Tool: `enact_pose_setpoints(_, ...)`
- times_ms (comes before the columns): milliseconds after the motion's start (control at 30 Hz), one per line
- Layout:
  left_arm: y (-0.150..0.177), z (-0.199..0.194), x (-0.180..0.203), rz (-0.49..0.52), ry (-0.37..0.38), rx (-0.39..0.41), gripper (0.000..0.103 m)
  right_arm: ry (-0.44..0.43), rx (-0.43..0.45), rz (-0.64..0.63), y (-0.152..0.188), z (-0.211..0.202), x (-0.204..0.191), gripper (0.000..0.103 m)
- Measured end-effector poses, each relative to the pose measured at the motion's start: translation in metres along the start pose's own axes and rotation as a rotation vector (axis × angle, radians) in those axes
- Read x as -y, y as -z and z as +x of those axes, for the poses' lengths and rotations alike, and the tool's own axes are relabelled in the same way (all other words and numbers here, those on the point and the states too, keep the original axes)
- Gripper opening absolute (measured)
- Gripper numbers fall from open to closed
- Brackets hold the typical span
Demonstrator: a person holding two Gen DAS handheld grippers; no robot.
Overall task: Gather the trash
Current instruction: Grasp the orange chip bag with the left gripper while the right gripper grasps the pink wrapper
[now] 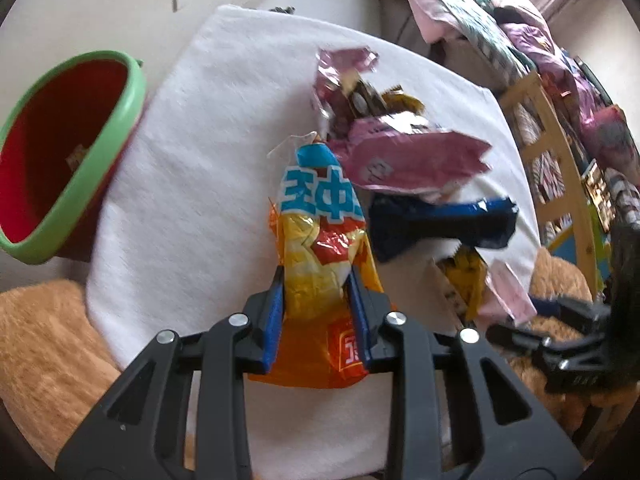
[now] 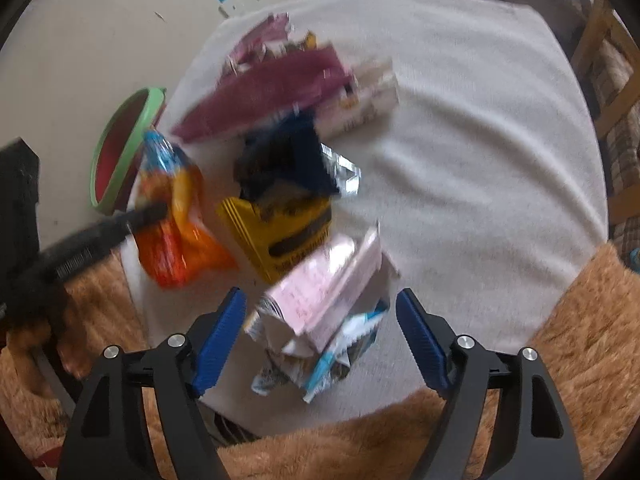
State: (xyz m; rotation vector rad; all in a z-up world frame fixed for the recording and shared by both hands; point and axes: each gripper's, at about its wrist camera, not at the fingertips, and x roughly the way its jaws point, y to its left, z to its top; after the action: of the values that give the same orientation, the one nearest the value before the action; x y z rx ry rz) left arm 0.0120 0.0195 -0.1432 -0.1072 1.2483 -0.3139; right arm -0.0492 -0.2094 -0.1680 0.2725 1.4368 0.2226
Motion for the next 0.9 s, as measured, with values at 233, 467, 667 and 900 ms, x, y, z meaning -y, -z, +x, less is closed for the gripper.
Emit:
enact_pose_setpoints(233, -0.002, 0.007, -0.007, -0.040, -0.003, -0.005, 0.038, -0.024, 0.035, 0.014, -0.005, -0.004, 0.005, 0.030)
enact_pose_setpoints(467, -0.003, 0.005, -0.003, -0.050, 0.001, 0.016, 0.055, 0.106, 0.225, -0.045, -0.036, -0.033, 0.006, 0.016)
enact_pose_setpoints(667, -0.001, 0.007, -0.002, -0.042, 0.003, 0.006, 0.057, 0.172, 0.277, -0.063, -0.045, -0.032, 0.008, 0.016)
enact_pose_setpoints(900, -0.001, 0.009, 0.003, -0.025, -0.004, 0.008, 0.058, 0.142, 0.230, 0.002, -0.045, -0.026, 0.022, 0.045)
